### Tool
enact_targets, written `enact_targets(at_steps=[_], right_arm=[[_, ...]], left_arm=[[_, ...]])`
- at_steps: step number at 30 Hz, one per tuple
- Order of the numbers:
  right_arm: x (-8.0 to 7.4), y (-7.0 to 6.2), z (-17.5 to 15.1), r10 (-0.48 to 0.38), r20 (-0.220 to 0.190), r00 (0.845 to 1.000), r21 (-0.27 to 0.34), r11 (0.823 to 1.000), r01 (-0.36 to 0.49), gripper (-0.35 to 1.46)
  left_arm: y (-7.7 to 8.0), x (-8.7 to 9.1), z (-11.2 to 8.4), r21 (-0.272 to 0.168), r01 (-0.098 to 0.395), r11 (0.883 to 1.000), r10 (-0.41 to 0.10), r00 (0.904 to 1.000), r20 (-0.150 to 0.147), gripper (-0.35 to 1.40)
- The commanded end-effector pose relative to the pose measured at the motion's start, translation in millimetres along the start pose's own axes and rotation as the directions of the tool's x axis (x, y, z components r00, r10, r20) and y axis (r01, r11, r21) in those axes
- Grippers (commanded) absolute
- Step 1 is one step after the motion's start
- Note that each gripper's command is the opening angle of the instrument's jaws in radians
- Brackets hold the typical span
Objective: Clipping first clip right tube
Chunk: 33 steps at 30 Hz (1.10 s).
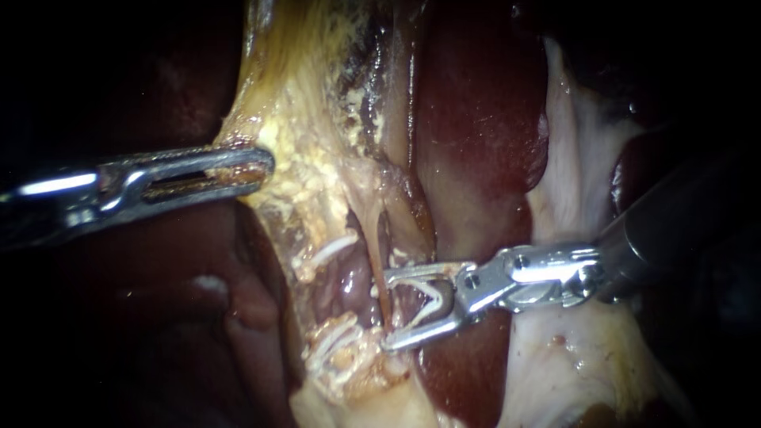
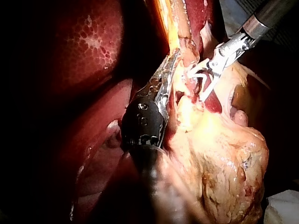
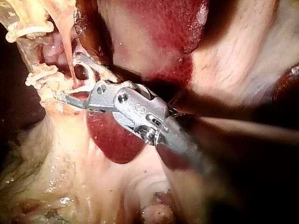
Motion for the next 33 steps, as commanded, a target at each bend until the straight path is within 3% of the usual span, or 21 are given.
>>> enact_targets(at_steps=[1,13,20,26,29,32,33], right_arm=[[-0.1,-0.1,0.0,0.003,0.000,1.000,0.004,1.000,-0.003,0.58],[-0.2,-0.1,1.6,0.043,0.012,0.999,0.071,0.996,-0.044,0.53],[0.0,-0.4,1.9,0.066,-0.017,0.998,0.113,0.992,-0.064,0.52],[0.3,-0.7,2.2,0.074,-0.014,0.997,0.125,0.990,-0.071,0.46],[0.3,-0.7,2.1,0.074,-0.016,0.997,0.114,0.991,-0.072,0.19],[0.3,-0.5,1.5,0.076,-0.006,0.997,0.092,0.993,-0.075,-0.35],[0.2,-0.3,1.1,0.076,0.008,0.997,0.089,0.993,-0.076,-0.35]], left_arm=[[0.0,0.0,0.0,0.000,-0.001,1.000,0.001,1.0000,-0.001,-0.35],[0.0,0.0,0.0,0.000,-0.001,1.000,0.001,1.0000,-0.001,-0.35],[0.0,0.0,0.0,0.000,-0.001,1.000,0.001,1.0000,-0.001,-0.35],[0.0,0.0,0.0,0.000,-0.001,1.000,0.001,1.0000,-0.001,-0.35],[0.0,0.0,0.0,0.000,-0.001,1.000,0.001,1.0000,-0.001,-0.35],[0.0,0.0,0.0,0.000,-0.001,1.000,0.001,1.0000,-0.001,-0.35],[0.0,0.0,-0.1,0.000,-0.001,1.000,0.001,1.0000,-0.001,-0.35]])
